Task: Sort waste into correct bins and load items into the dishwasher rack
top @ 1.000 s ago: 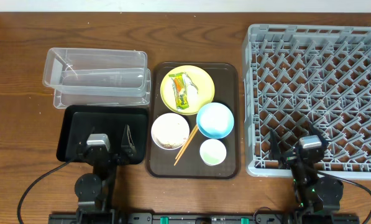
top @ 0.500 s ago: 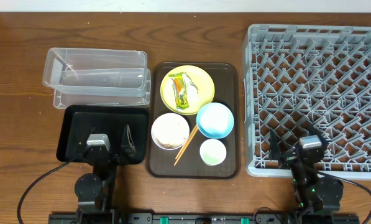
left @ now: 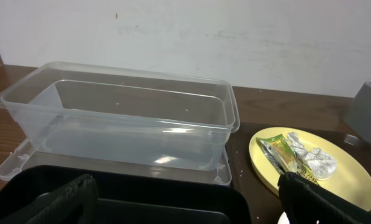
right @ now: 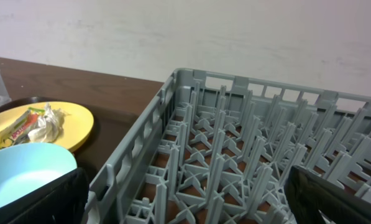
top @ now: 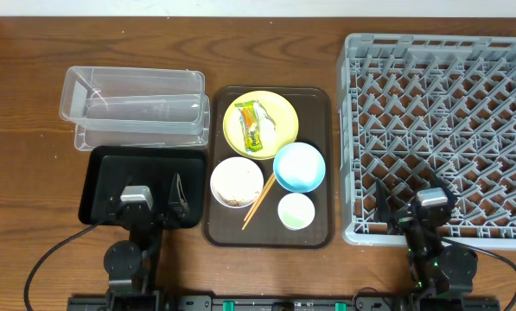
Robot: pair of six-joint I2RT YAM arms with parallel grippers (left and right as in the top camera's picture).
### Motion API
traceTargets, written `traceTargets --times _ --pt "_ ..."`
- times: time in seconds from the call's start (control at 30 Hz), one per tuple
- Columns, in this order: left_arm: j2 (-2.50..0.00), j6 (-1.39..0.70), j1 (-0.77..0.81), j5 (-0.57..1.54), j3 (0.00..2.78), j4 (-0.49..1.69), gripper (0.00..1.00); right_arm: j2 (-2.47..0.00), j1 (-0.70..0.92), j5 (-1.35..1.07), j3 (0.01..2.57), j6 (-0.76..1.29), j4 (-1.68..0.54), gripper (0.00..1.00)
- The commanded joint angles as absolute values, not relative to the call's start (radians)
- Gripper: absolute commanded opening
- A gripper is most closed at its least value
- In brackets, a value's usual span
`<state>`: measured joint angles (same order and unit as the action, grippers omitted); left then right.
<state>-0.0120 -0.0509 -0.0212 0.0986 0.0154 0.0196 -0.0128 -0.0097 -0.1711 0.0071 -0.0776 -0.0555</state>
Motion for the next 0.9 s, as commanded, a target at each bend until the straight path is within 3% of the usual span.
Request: traceTargets --times 0.0,0.53,0.87 --pt "-0.004 -0.041 -0.016 0.12 0.004 0.059 0.95 -0.007 -0.006 -0.158 0.006 -0.087 -0.053 0.99" --pt "-0.011 -0.118 -0.016 0.12 0.006 0.06 0.95 -0.042 -0.006 -0.006 0.015 0.018 -0.068 0.99" --pt "-0.173 -0.141 -0.016 0.12 0.192 0.196 0.95 -0.303 -0.006 0.08 0.247 0.018 -0.189 0.99"
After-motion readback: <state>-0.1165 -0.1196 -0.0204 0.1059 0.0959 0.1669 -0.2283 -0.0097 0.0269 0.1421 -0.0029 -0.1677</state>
